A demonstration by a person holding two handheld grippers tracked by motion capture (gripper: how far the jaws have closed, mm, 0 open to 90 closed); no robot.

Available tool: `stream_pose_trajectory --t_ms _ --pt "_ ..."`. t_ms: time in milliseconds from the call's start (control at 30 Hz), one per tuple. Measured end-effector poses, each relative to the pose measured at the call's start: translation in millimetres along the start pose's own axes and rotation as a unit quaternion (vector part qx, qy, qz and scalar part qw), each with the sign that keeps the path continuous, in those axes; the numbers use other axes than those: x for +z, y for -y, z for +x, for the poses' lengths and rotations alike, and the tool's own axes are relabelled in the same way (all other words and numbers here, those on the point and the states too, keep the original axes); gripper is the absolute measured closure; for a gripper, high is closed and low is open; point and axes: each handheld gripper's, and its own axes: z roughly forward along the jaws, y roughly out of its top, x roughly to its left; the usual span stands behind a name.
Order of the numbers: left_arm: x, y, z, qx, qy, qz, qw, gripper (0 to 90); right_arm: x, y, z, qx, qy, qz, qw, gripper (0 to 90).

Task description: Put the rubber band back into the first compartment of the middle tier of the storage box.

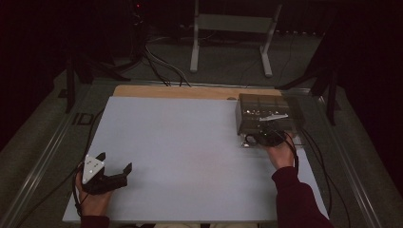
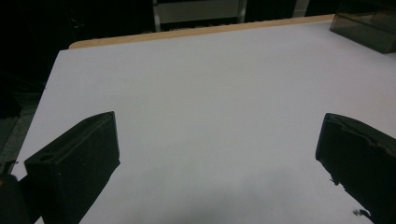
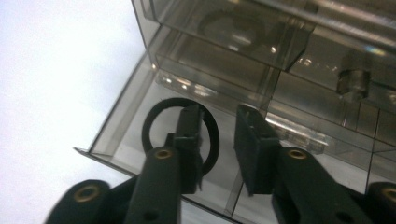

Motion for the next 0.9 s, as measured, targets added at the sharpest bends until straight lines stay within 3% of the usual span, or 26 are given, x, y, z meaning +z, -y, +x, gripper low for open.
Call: stream_pose_trajectory --t_ms 633,900 --pt "0.0 0.3 0.6 -0.003 0.0 0.001 1.0 0.4 -16.2 1.0 -2.2 0.001 0.003 -0.044 0.999 39.6" --pt "-0.3 0.4 0.9 -0.003 0.0 0.001 1.0 0.4 -27.9 3.0 -3.3 0.008 0.009 -0.071 0.9974 20.6"
